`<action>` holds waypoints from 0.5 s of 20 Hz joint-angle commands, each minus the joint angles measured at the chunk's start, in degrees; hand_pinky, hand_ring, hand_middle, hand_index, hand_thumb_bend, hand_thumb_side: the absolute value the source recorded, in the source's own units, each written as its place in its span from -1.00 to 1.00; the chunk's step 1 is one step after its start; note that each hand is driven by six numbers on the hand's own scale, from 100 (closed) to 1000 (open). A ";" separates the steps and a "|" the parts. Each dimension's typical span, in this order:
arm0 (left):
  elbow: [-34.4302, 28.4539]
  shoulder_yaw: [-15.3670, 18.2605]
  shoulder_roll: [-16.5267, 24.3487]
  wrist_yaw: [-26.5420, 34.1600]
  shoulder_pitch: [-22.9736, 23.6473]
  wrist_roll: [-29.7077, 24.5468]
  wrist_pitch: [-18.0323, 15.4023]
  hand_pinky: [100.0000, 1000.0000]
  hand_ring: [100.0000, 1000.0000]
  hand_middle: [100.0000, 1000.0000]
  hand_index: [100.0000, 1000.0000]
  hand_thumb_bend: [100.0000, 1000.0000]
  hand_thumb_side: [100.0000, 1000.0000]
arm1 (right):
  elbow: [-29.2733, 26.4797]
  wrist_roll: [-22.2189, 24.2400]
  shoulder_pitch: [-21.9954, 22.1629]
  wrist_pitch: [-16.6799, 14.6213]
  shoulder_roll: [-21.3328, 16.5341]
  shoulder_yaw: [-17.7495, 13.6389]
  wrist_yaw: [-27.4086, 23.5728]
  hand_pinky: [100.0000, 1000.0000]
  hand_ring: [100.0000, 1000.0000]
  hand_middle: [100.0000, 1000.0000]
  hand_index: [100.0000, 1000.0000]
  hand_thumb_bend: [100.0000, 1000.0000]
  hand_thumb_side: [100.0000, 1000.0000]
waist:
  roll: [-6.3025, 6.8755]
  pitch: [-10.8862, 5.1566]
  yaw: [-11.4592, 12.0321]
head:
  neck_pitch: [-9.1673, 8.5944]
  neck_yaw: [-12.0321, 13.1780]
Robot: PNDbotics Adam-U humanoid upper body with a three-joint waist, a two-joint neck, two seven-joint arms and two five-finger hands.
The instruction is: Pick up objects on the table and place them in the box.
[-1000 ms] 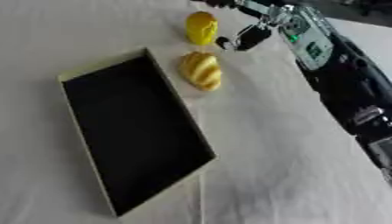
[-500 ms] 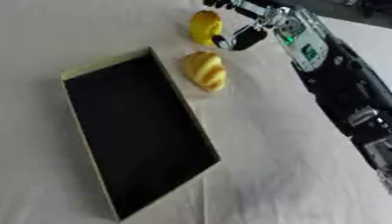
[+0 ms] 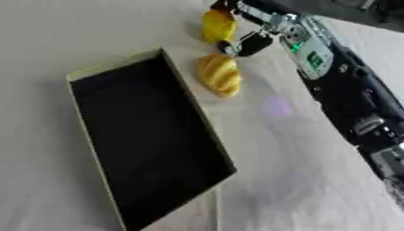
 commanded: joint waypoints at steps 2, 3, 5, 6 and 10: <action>-0.90 0.17 0.37 -0.09 -0.48 -0.25 0.15 0.73 0.63 0.59 0.78 -1.00 0.21 | -0.15 -2.80 -0.93 0.70 -1.45 -0.79 -0.54 0.66 0.52 0.07 0.32 -1.00 -1.00 | 0.53 -1.29 0.30 | -0.64 -0.31; -0.90 0.14 0.34 -0.09 -0.46 -0.28 0.21 0.73 0.63 0.59 0.78 -1.00 0.21 | -0.19 -3.55 -0.92 0.89 -1.40 -0.70 -1.26 0.64 0.48 0.01 0.26 -1.00 -1.00 | 0.56 -1.32 0.31 | -0.55 -0.30; -0.90 0.12 0.27 -0.07 -0.31 -0.35 0.34 0.73 0.63 0.59 0.78 -1.00 0.22 | -0.63 -4.54 -0.88 0.96 -1.34 -0.35 -3.27 0.62 0.44 -0.08 0.17 -1.00 -1.00 | 0.67 -1.47 0.11 | -0.21 -0.37; -0.90 0.15 0.23 -0.02 -0.26 -0.33 0.40 0.73 0.63 0.59 0.78 -1.00 0.22 | -1.03 -5.02 -0.89 1.04 -1.42 -0.19 -4.18 0.62 0.42 -0.09 0.15 -1.00 -1.00 | 0.75 -1.58 -0.04 | 0.00 -0.40; -0.90 0.14 0.31 0.15 -0.03 -0.29 0.55 0.73 0.63 0.59 0.78 -1.00 0.21 | -3.45 -7.12 -1.06 1.73 -1.75 0.45 -8.66 0.62 0.42 -0.08 0.13 -1.00 -1.00 | 1.30 -2.25 -0.91 | 0.82 -0.44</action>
